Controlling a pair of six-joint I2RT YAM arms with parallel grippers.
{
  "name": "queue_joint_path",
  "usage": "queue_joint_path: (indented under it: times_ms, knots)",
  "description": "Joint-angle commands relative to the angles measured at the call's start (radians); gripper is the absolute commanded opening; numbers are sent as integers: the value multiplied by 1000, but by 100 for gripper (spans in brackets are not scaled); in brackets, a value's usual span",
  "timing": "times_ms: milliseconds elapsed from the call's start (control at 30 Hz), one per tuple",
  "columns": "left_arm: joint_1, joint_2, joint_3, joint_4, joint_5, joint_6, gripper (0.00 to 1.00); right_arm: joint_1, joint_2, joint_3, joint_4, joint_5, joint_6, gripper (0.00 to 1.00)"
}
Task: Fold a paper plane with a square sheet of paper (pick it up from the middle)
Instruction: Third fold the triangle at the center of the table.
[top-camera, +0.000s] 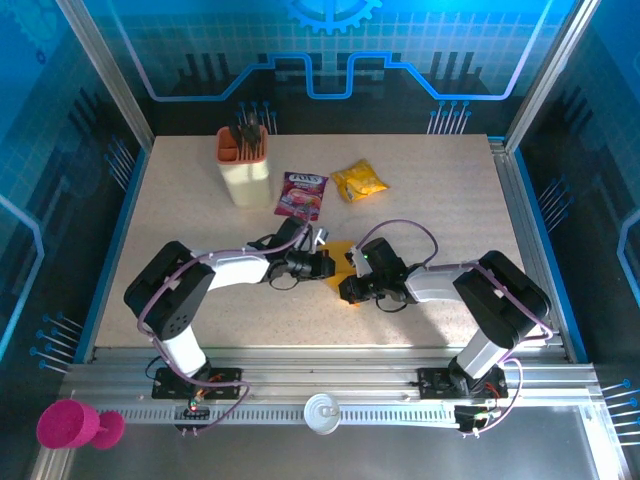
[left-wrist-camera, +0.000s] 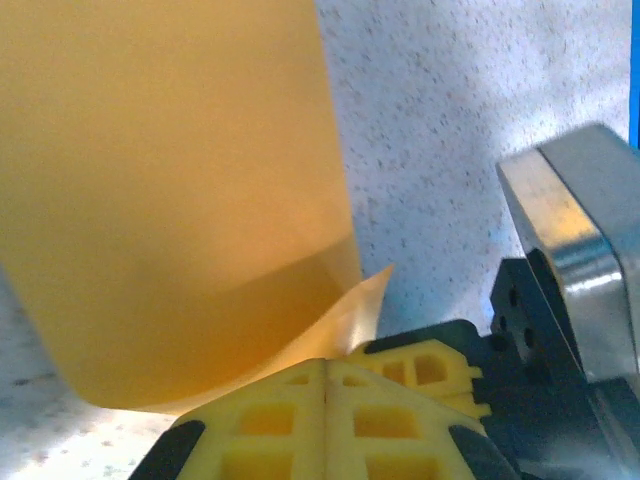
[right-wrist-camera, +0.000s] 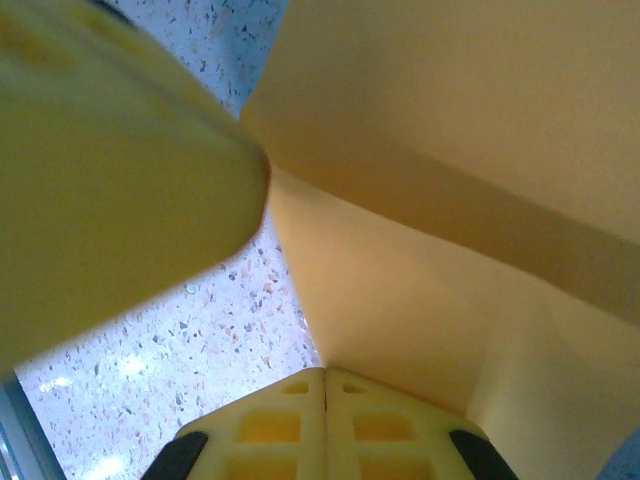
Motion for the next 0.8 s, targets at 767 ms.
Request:
queue_joint_path:
  times_ms: [767]
  knots:
    - [-14, 162, -53, 9, -155, -68, 0, -10, -83, -195, -18, -64, 63, 0]
